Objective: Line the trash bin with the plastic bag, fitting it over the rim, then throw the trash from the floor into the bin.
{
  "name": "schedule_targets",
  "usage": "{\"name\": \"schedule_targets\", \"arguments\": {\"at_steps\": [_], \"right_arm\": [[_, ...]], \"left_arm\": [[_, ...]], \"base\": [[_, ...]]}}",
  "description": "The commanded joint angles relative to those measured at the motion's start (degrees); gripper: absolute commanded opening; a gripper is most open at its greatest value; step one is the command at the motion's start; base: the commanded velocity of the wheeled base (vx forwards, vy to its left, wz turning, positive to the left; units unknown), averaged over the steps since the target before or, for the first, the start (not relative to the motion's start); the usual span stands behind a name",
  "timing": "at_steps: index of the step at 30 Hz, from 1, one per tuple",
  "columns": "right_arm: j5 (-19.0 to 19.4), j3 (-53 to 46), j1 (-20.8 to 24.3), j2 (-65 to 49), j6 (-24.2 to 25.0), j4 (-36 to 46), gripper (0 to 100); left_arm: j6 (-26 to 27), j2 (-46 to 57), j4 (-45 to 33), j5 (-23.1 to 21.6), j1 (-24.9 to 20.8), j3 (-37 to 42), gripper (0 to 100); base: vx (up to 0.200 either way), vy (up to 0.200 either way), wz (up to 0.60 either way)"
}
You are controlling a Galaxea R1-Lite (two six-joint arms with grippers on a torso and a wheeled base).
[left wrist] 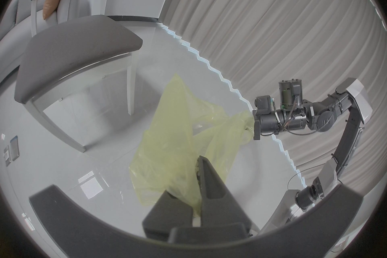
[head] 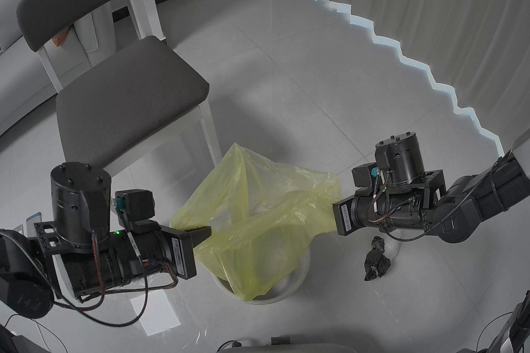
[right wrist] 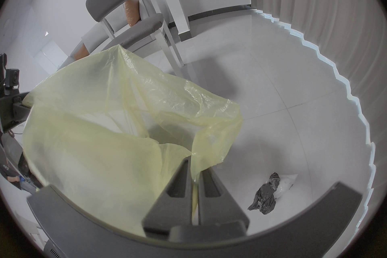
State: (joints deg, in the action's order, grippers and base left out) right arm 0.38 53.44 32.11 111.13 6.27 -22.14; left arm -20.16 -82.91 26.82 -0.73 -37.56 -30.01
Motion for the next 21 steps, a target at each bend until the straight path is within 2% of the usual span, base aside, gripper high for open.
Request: {"name": "schedule_targets", "arguments": {"at_steps": [1,5,12,17,21], "right_arm": [[0.59,0.17,-1.26,2.51,-0.03,-1.86,0],[0.94,0.87,-1.79,3.22,-0.2,-2.12,0],[1.56,1.05,-2.49,8.49,-0.38,-4.4,0],[1.73,2.1,-3.55,14.38,-0.29,-10.82,0],[2.61,2.98,-3.81,15.87,-0.2,-11.26,0]], "left_arm": [[0.04,-6.12,3.94,-1.03,1.7,0.04,0],[0.12,-6.92,4.47,-1.47,2.84,0.04,0],[0.3,-9.9,5.0,-4.98,4.69,1.98,0],[0.12,-14.83,9.92,-5.86,6.97,3.21,0],[0.3,-17.64,15.81,-8.06,7.59,5.32,0]], "base": [[0.0,0.0,0.0],[0.0,0.0,0.0],[0.0,0.0,0.0],[0.0,0.0,0.0],[0.0,0.0,0.0]]}}
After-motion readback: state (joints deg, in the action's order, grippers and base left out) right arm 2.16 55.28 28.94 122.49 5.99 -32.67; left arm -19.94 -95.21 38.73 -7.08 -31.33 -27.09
